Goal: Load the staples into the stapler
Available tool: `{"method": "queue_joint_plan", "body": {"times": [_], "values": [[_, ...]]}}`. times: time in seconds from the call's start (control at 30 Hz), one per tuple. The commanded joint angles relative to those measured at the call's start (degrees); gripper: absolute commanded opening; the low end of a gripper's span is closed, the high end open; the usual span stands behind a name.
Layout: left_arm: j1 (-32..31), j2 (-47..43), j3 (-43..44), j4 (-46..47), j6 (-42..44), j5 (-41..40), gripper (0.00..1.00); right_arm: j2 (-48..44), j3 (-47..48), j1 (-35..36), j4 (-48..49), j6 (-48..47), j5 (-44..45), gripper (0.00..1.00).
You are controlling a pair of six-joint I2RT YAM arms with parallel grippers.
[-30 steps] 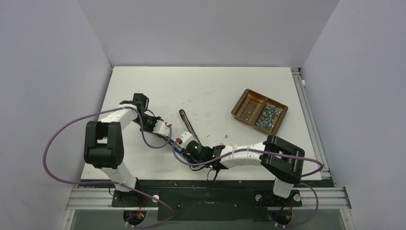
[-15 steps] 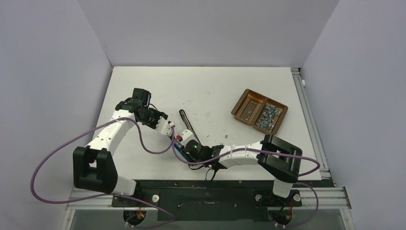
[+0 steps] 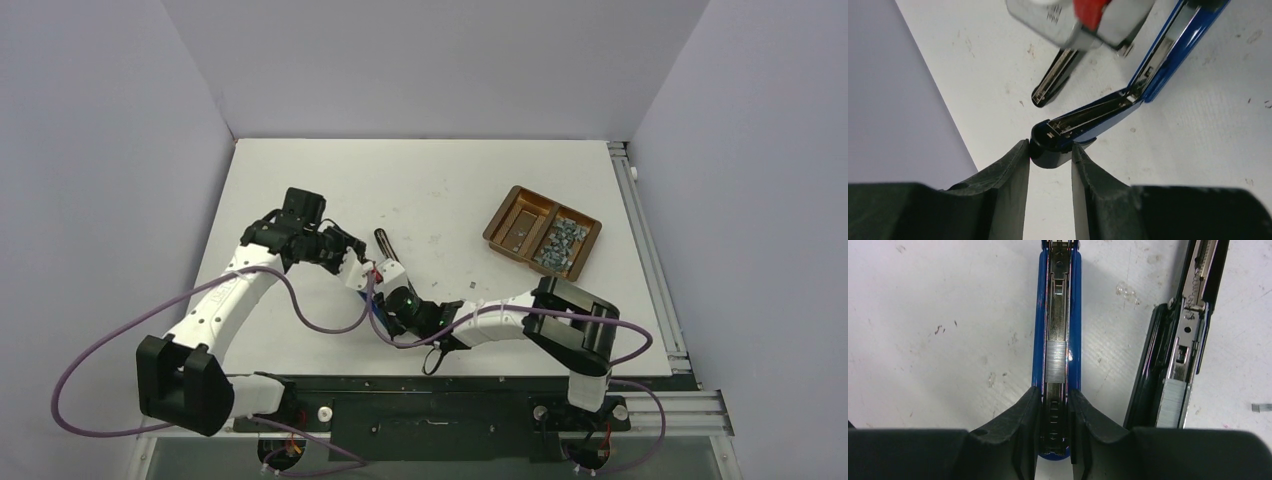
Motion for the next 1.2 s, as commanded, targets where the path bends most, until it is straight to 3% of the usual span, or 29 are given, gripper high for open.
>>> {"method": "queue_joint_plan", "body": {"times": [0.0, 0.47, 0.67, 0.8, 0.97, 1.17], "values": [[-4.18, -1.09, -3.56, -5.64, -6.25, 11.50, 0.00, 4.61, 0.82, -0.73, 3.33, 2.28, -2.66, 0.08], [-5.88, -3.19, -6.13, -4.88, -9.66, 11.15, 0.01, 5.70, 1.06, -0.89, 3.49, 3.13, -2.46, 0.08], [-4.61, -5.71, -4.83, -2.72, -20.47, 12.19, 0.05, 4.53, -0.11, -0.86, 5.07, 3.19, -2.66, 0.09], [-1.33, -8.02, -5.53, -0.64, -25.48, 12.76, 0.06, 3.86, 0.30, -0.81, 4.73, 2.99, -1.29, 0.17], [3.44, -8.55, -5.83, 0.70, -32.32, 13.01, 0.08, 1.60, -1.25, -0.24, 6.39, 2.29, 1.91, 0.39], [6.01, -8.25, -5.83, 0.02, -33.79, 11.52, 0.08, 0.70, -0.80, 1.03, 6.60, 0.68, 2.12, 0.41]]}}
